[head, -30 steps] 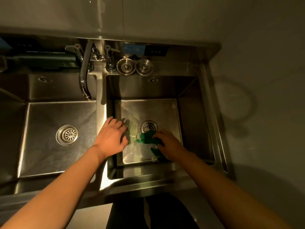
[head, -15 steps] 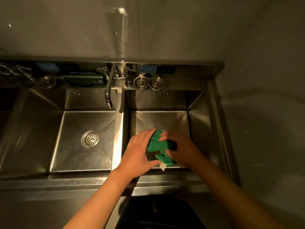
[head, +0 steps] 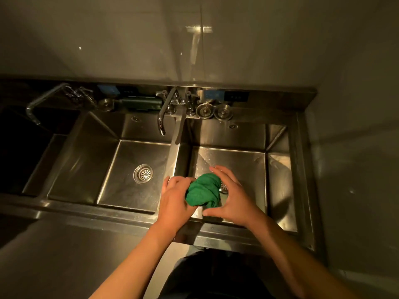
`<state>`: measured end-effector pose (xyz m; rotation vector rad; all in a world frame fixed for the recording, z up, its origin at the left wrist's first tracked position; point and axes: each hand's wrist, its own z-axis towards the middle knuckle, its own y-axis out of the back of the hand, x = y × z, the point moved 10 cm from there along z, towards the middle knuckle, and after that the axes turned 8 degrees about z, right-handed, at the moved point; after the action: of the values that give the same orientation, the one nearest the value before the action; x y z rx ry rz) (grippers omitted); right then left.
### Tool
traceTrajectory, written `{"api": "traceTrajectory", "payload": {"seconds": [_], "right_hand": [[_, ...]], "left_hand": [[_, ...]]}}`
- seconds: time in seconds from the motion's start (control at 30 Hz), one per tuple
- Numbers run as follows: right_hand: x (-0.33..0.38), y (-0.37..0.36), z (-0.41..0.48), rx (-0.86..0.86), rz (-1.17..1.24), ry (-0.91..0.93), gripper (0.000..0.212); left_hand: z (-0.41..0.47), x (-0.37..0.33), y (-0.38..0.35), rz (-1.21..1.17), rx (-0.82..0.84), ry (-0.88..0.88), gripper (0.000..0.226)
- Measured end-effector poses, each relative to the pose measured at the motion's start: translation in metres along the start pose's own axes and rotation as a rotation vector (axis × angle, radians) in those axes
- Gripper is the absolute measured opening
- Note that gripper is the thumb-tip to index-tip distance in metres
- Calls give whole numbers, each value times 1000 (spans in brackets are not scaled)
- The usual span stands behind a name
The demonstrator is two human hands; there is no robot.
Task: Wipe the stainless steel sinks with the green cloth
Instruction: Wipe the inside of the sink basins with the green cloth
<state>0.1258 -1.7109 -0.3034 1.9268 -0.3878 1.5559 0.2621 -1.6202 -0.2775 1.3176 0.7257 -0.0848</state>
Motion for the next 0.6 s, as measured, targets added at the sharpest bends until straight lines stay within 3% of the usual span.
{"api": "traceTrajectory", "payload": {"seconds": [0.13,0.23,0.4,0.6], "right_hand": [[2,-9,8,133,7,12,135],[11,-23,14,238,76,13,134],[14,-31,11,261,215,-24,99],[8,-41,13,179,278,-106,67]], "left_hand": [[-10,-8,11,58,-1,-56,41],[-18,-14,15,46,-38,-45,44],[-27,-13,19,242,-22,-32,57],[-46,30,42,197,-14,137,73]]}}
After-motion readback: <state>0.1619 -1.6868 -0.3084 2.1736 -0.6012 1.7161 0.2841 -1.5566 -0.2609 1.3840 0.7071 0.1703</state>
